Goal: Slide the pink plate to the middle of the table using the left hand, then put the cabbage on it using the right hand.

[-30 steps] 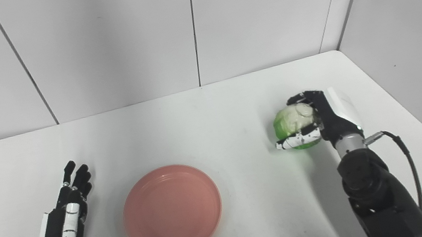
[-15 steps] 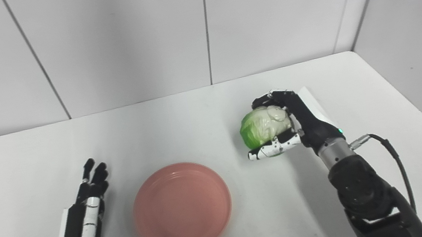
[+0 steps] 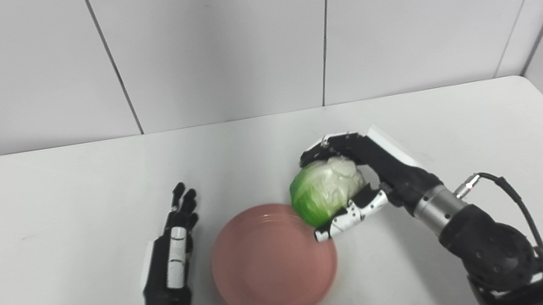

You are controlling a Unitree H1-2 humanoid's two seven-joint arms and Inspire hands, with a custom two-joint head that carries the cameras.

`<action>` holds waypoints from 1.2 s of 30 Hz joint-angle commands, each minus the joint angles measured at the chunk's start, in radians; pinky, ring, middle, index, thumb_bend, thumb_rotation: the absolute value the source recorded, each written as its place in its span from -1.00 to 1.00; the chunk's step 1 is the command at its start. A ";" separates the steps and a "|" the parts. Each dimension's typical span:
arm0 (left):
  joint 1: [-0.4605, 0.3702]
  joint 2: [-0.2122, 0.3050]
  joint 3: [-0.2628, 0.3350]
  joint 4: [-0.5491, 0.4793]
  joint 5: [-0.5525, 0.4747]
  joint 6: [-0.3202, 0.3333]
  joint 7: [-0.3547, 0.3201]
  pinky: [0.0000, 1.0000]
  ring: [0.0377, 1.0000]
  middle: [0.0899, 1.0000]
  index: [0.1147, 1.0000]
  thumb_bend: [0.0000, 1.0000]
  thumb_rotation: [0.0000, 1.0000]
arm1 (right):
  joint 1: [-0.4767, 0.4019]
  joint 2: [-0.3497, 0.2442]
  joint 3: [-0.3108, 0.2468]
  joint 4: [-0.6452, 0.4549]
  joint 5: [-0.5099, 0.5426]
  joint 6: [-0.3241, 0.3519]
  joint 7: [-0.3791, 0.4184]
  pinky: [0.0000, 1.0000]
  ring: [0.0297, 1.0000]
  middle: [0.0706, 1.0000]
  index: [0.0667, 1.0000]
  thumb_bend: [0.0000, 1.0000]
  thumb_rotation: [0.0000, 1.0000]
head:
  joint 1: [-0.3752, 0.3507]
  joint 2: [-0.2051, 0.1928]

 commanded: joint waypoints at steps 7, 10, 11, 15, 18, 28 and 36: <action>-0.012 -0.035 -0.017 -0.036 0.025 0.008 0.030 0.94 0.98 0.99 0.94 0.24 1.00 | -0.020 0.012 0.084 -0.042 -0.083 -0.029 0.026 -0.40 -0.27 -0.12 -0.03 0.03 -1.00 | 0.042 0.010; -0.013 -0.037 -0.015 -0.033 0.027 0.008 0.030 0.95 0.98 1.00 0.94 0.27 1.00 | -0.028 0.032 0.124 -0.027 -0.130 -0.035 0.026 -0.41 -0.26 -0.12 -0.04 0.03 -1.00 | 0.046 0.012; -0.013 -0.037 -0.015 -0.032 0.027 0.007 0.030 0.95 0.98 1.00 0.94 0.27 1.00 | -0.031 0.037 0.133 -0.020 -0.140 -0.041 0.028 -0.35 -0.23 -0.12 -0.05 0.03 -1.00 | 0.046 0.012; -0.011 -0.036 -0.012 -0.031 0.027 0.001 0.029 0.97 0.99 1.00 0.94 0.27 1.00 | -0.039 0.059 0.171 0.014 -0.187 -0.034 0.038 -0.31 -0.20 -0.07 -0.07 0.03 -1.00 | 0.043 0.013; -0.007 -0.031 -0.011 -0.040 0.018 0.012 0.020 0.99 1.00 1.00 0.94 0.31 1.00 | -0.040 0.076 0.197 0.057 -0.230 -0.071 0.020 -0.32 -0.20 -0.05 -0.08 0.03 -1.00 | 0.035 0.016; 0.000 -0.016 -0.008 -0.056 0.013 0.018 0.008 1.00 1.00 1.00 0.95 0.33 1.00 | -0.038 0.126 0.228 0.203 -0.344 -0.240 -0.079 -0.17 -0.16 -0.02 -0.08 0.03 -1.00 | 0.008 0.020; 0.001 -0.005 -0.010 -0.066 0.011 0.024 0.002 1.00 1.00 0.97 0.94 0.28 1.00 | -0.022 0.122 0.217 0.295 -0.411 -0.358 -0.176 0.30 0.49 0.57 0.38 0.40 -0.66 | 0.005 0.023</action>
